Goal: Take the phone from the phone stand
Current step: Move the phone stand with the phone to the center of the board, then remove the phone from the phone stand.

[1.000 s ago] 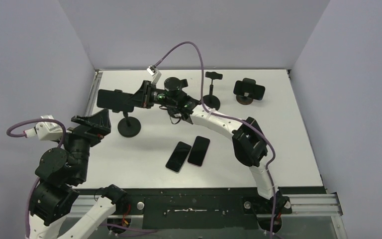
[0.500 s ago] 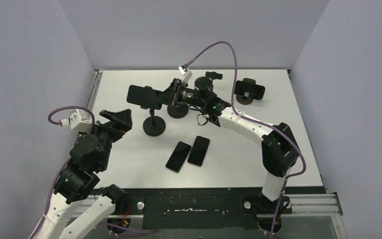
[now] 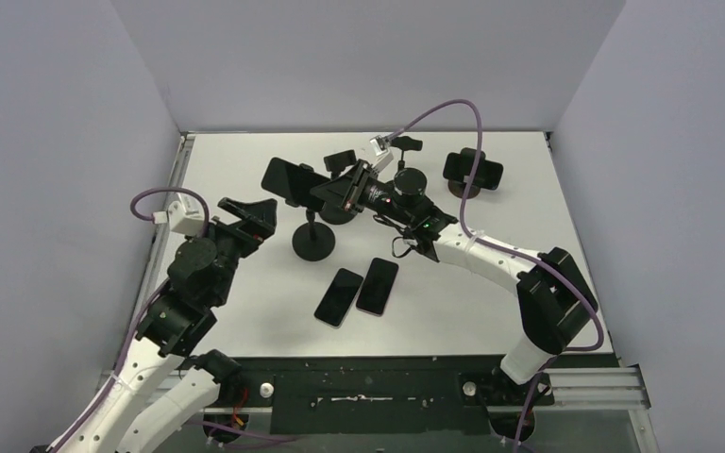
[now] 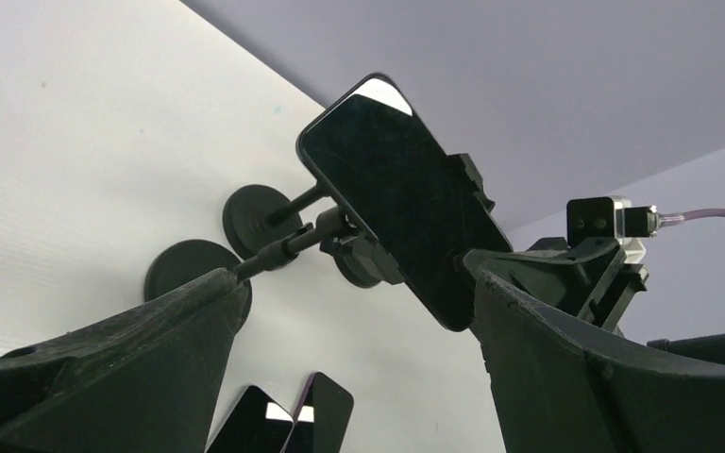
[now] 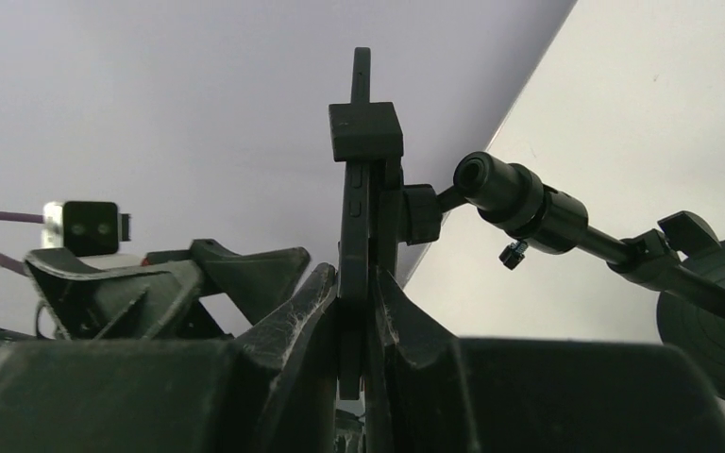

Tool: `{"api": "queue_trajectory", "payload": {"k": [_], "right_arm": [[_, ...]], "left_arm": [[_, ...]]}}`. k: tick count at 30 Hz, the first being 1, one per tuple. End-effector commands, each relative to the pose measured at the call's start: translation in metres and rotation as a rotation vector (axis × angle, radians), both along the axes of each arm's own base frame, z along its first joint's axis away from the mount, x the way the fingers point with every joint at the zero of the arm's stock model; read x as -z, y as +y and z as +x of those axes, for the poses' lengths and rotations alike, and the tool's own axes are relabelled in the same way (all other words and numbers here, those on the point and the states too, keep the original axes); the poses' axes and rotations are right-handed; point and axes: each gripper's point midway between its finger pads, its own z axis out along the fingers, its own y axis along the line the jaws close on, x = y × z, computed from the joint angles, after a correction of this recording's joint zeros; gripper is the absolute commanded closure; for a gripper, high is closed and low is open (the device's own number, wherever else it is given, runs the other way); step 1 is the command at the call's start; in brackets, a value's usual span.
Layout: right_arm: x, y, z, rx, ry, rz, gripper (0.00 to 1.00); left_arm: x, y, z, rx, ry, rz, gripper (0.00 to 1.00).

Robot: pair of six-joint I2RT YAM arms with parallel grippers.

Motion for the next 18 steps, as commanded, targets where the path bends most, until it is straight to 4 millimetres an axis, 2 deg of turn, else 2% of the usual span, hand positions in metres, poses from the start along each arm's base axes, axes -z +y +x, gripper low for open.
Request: {"api": "queue_trajectory", "payload": {"k": [1, 5, 7, 14, 18], "right_arm": [[-0.073, -0.013, -0.007, 0.053, -0.121, 0.253, 1.0], [-0.068, -0.013, -0.003, 0.065, -0.115, 0.307, 1.0], [-0.064, -0.012, -0.001, 0.069, -0.111, 0.33, 1.0], [-0.043, -0.001, 0.004, 0.067, -0.078, 0.352, 1.0], [-0.036, 0.001, 0.006, 0.068, -0.068, 0.368, 1.0]], "left_arm": [[-0.011, -0.015, 0.012, 0.064, -0.063, -0.113, 0.09], [0.002, -0.016, 0.025, 0.111, -0.048, -0.209, 0.12], [0.0, -0.007, 0.033, 0.117, -0.085, -0.27, 0.13], [-0.018, -0.016, 0.042, 0.189, -0.24, -0.343, 0.14], [-0.016, -0.018, 0.053, 0.208, -0.259, -0.355, 0.14]]}}
